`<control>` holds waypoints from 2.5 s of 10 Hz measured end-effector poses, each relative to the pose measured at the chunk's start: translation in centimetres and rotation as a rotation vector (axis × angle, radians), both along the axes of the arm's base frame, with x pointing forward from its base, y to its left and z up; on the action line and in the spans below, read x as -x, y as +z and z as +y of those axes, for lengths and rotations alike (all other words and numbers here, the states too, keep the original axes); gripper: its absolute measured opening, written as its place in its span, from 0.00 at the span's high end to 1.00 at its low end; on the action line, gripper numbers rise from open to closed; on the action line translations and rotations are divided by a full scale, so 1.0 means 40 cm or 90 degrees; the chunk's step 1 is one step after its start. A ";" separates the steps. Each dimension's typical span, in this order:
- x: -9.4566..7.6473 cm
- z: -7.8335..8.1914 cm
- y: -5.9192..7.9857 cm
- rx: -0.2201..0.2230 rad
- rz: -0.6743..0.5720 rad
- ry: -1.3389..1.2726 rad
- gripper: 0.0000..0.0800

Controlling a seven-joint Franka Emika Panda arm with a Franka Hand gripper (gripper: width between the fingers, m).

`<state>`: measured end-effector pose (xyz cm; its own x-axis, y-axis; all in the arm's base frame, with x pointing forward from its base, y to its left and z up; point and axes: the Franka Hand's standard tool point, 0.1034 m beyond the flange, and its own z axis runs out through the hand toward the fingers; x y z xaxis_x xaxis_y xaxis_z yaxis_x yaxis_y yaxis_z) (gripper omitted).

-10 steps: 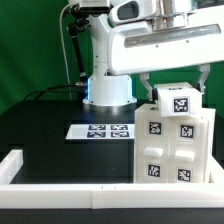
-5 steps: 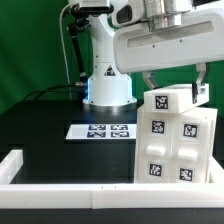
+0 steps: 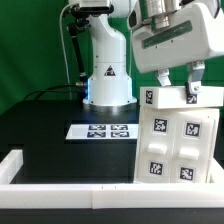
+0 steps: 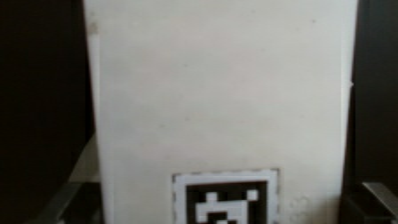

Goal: Assemble cabinet

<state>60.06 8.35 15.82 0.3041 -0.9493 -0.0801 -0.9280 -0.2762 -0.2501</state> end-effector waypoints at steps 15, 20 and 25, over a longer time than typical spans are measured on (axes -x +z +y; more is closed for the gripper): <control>-0.001 -0.001 0.054 -0.127 0.033 -0.305 0.00; -0.023 0.010 0.065 -0.046 0.016 0.027 0.00; -0.040 0.032 0.057 0.014 -0.006 0.368 0.00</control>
Offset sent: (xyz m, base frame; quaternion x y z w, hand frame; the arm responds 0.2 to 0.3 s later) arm -0.0040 -0.0058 0.0011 -0.0310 0.0011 0.2422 0.9697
